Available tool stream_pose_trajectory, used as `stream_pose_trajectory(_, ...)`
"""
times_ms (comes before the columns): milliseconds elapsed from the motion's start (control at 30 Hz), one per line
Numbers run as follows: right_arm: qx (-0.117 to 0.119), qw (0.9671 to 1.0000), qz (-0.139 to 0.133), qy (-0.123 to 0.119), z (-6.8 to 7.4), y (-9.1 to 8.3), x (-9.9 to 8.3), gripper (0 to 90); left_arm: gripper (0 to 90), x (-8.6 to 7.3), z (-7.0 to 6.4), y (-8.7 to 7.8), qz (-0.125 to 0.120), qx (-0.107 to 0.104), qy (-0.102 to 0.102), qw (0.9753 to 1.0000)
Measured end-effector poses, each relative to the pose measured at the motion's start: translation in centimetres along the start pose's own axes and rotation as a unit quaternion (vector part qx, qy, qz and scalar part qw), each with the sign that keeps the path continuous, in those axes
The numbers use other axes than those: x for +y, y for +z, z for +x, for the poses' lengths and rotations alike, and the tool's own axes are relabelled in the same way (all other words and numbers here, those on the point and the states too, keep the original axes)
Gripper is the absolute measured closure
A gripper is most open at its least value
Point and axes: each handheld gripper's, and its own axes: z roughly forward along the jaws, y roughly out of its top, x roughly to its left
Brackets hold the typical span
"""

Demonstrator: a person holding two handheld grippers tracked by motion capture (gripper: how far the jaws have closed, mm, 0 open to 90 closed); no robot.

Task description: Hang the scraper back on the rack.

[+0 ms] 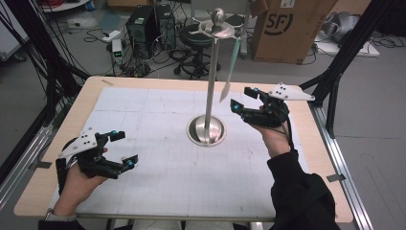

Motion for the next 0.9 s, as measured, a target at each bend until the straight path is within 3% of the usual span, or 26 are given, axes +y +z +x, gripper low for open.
stream_pose_trajectory(200,-0.008,0.9999,0.012,0.001,0.2,-0.8,-2.1,0.2,1.7,0.0,0.0,0.4,0.001,-0.005,-0.002,1.0)
stream_pose_trajectory(400,-0.004,0.9998,0.02,-0.001,0.7,-1.8,-4.3,0.2,1.7,-0.1,0.0,0.7,0.001,-0.007,-0.002,1.0)
stream_pose_trajectory(633,-0.023,0.9992,0.03,-0.014,1.3,-3.1,-6.7,0.2,1.7,-0.2,0.1,1.1,0.002,-0.007,-0.002,1.0)
stream_pose_trajectory(900,-0.05,0.9984,0.023,0.01,0.7,-4.9,-9.3,0.2,1.7,-0.4,0.3,1.4,0.005,-0.005,0.003,1.0)
